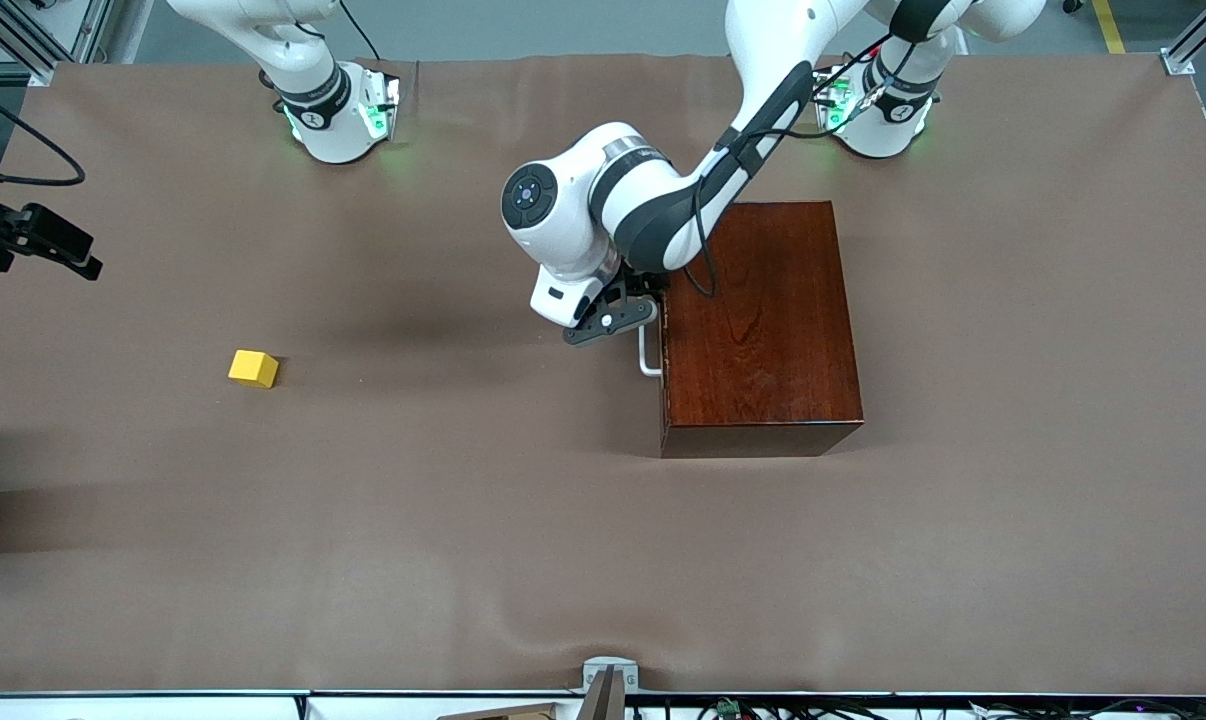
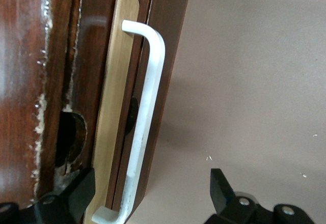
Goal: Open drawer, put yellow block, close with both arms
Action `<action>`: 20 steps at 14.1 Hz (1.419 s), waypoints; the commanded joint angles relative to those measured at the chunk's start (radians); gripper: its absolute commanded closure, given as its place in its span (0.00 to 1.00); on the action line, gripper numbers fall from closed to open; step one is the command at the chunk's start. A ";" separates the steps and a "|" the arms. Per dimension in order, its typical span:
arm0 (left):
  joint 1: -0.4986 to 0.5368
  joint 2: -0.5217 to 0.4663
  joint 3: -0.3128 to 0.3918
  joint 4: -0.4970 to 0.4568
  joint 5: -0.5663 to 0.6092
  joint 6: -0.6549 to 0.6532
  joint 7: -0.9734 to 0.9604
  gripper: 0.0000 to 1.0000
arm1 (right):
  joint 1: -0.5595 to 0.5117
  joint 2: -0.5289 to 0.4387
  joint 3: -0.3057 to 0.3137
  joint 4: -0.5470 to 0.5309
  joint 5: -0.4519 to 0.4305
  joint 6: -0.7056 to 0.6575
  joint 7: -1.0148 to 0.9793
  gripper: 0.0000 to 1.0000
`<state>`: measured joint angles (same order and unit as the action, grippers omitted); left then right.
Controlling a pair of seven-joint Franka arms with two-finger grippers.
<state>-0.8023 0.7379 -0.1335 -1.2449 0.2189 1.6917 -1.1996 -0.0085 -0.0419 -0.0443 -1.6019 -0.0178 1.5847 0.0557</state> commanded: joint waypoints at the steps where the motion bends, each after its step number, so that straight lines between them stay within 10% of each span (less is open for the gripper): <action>1: -0.006 0.038 0.011 0.030 0.057 -0.003 0.025 0.00 | 0.005 0.007 -0.002 0.011 0.001 -0.005 0.007 0.00; 20: -0.014 0.060 0.025 0.036 0.057 0.186 0.011 0.00 | 0.007 0.008 -0.002 0.011 0.001 -0.006 0.007 0.00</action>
<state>-0.8078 0.7787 -0.1064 -1.2450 0.2456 1.8431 -1.1845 -0.0084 -0.0408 -0.0440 -1.6021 -0.0178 1.5846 0.0556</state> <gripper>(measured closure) 0.000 0.000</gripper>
